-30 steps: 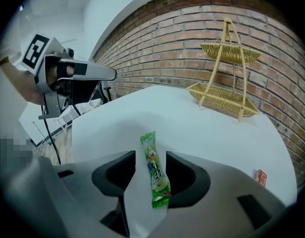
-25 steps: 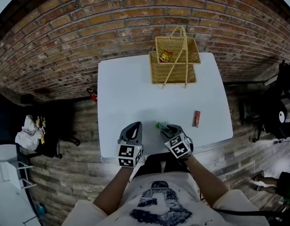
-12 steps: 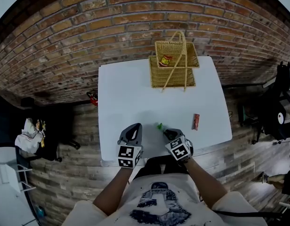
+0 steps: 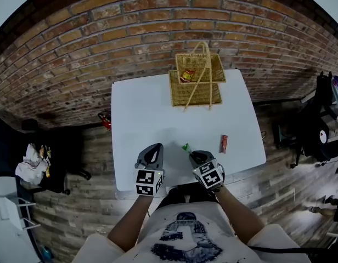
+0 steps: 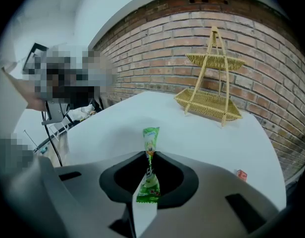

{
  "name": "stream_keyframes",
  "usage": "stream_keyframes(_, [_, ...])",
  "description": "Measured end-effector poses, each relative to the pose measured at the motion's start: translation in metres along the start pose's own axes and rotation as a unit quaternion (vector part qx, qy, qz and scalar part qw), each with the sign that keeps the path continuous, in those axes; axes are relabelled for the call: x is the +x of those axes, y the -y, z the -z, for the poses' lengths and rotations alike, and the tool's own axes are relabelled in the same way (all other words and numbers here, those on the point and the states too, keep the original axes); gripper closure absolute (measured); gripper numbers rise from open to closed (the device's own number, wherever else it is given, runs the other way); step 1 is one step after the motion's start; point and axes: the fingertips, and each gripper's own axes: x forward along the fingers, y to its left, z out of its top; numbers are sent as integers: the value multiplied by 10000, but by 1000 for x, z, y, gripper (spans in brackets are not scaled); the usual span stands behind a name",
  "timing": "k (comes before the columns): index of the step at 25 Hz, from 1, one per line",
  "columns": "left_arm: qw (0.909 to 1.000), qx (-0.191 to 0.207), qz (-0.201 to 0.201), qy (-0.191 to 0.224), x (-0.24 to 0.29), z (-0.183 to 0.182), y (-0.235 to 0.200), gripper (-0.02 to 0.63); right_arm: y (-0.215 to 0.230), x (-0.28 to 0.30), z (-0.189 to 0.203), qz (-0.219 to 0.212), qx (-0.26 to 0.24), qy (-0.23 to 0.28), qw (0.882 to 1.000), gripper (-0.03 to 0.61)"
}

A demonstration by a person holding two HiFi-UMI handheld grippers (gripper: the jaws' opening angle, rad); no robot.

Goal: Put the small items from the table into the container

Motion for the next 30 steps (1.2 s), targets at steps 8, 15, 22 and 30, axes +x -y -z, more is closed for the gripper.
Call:
stream_keyframes(8, [9989,396,133,198,16,-50,20,566,60,-52,-53,564,196,556,9967,508])
stream_keyframes(15, [9975,598,150,342,46,-97,37,566,110,-92,-105,757,259,1106,9906,508])
stream_keyframes(22, [9968,667,8,447,81,-132,49,566,163,-111,-137,764,124,1378,9874,508])
stream_keyframes(30, [9958,742,-270,462,120,-163,56,566,220,-119,-166,629,39,1628,9846,508])
